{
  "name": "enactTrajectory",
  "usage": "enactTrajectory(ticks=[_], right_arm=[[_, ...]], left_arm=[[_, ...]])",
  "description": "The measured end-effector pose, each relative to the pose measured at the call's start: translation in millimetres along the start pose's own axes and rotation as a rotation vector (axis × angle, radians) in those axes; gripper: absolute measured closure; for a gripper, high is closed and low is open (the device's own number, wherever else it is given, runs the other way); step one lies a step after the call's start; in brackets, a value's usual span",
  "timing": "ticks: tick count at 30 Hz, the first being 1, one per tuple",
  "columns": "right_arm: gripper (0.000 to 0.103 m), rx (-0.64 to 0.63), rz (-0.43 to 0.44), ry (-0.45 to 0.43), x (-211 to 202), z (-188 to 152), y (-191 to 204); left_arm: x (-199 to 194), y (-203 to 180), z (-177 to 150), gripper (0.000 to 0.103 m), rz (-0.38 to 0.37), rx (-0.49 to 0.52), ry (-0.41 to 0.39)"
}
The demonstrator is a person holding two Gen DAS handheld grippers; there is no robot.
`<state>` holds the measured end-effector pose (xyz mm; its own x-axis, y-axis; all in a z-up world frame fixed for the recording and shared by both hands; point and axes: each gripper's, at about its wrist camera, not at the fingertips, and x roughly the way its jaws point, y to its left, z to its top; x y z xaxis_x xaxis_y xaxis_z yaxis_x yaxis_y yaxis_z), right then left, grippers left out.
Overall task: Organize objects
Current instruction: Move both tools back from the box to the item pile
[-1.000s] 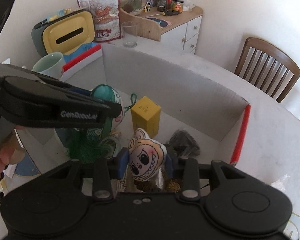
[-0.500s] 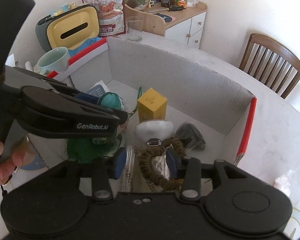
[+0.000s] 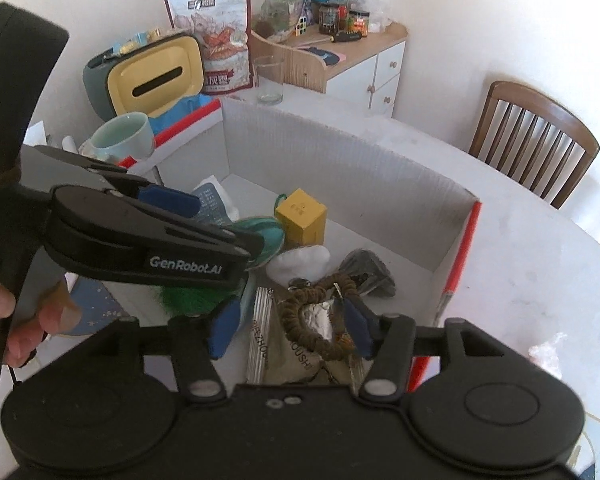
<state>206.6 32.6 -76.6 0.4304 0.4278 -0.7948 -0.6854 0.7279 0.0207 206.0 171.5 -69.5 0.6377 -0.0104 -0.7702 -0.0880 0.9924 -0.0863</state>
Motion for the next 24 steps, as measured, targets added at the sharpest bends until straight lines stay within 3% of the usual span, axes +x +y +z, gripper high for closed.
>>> enactTrajectory(ticks=[7,17,24], right_arm=[[0.039,0.005,-0.005,-0.030,-21,-4,-3],[0.022,0.026,-0.020,-0.089,-56,-14,-16],[0.020,0.044,-0.011,-0.126,-83,-27,-33]], left_arm=[[-16,-8,-5,0.034,0.016,0.011,-0.025],[-43,-30,-7,0.025,-0.018,0.022,-0.083],[-60,-52,-7,0.021,-0.047,0.041,-0.117]])
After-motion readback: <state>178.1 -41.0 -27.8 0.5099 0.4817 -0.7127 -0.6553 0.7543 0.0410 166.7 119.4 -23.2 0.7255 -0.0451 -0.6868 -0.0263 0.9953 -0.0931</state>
